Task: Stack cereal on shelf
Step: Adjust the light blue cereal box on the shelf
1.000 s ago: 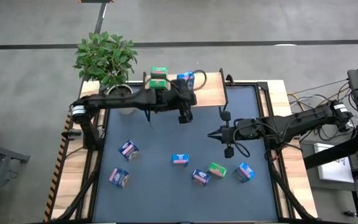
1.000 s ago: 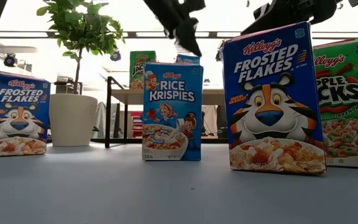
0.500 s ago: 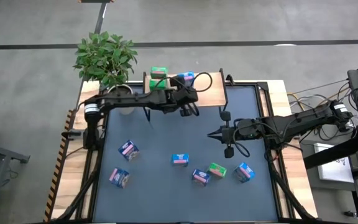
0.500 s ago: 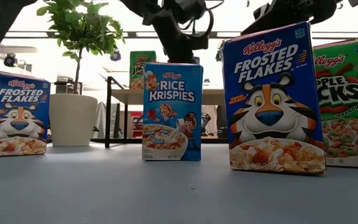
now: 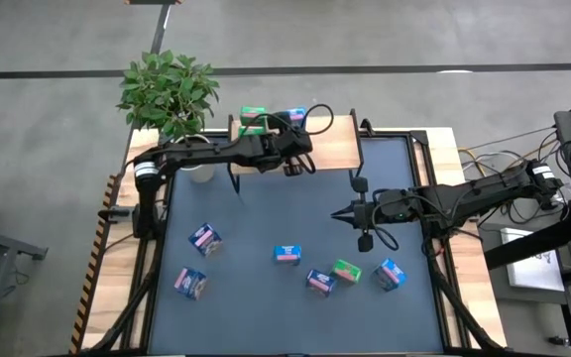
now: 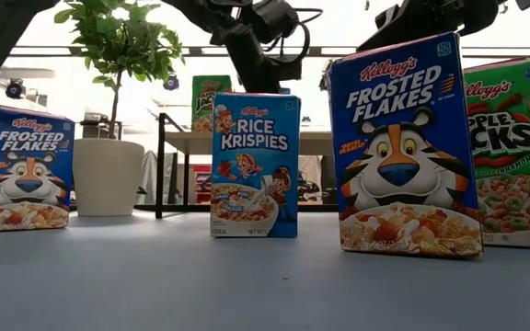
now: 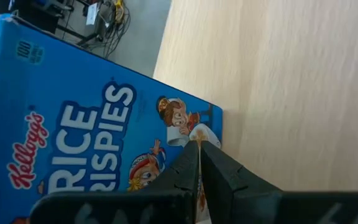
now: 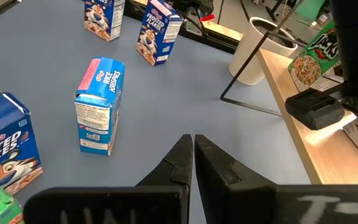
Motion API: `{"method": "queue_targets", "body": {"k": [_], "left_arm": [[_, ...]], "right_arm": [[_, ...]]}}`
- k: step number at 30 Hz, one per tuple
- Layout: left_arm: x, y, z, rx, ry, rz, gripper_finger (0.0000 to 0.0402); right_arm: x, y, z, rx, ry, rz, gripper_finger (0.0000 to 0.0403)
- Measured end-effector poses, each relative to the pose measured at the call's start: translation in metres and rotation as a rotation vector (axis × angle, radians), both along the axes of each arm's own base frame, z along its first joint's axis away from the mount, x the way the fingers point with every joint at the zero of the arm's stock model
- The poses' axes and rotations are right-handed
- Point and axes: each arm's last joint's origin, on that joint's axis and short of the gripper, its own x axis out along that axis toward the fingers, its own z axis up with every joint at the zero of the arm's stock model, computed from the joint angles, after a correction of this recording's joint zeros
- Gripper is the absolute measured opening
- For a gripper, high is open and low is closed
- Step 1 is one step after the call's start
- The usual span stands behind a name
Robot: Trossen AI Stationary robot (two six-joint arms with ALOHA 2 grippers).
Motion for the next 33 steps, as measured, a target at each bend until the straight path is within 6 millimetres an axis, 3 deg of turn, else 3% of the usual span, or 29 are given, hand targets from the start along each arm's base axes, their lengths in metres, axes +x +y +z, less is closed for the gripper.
{"method": "queue_targets", "body": {"k": [13, 17, 22, 27, 30, 33], "left_arm": [[-0.001, 0.001, 0.000, 0.033, 0.065, -0.047, 0.0001], [-0.001, -0.008, 0.017, 0.040, 0.048, -0.069, 0.0001], [-0.014, -0.040, 0.062, 0.044, -0.081, -0.153, 0.0000], [-0.039, -0.085, 0.102, 0.009, -0.245, -0.233, 0.0000], [-0.055, -0.114, 0.112, -0.032, -0.317, -0.280, 0.0000], [-0.071, -0.140, 0.108, -0.062, -0.344, -0.343, 0.0000]], "right_arm": [[0.000, 0.000, 0.000, -0.001, 0.003, 0.000, 0.0009], [0.000, 0.000, 0.000, -0.001, 0.004, 0.000, 0.0009], [0.000, 0.000, -0.001, 0.005, 0.006, -0.002, 0.0009], [0.000, 0.000, 0.000, 0.016, 0.001, -0.008, 0.0009], [0.000, 0.000, 0.000, 0.035, -0.004, -0.015, 0.0009], [0.000, 0.000, 0.000, 0.050, -0.004, -0.022, 0.0009]]}}
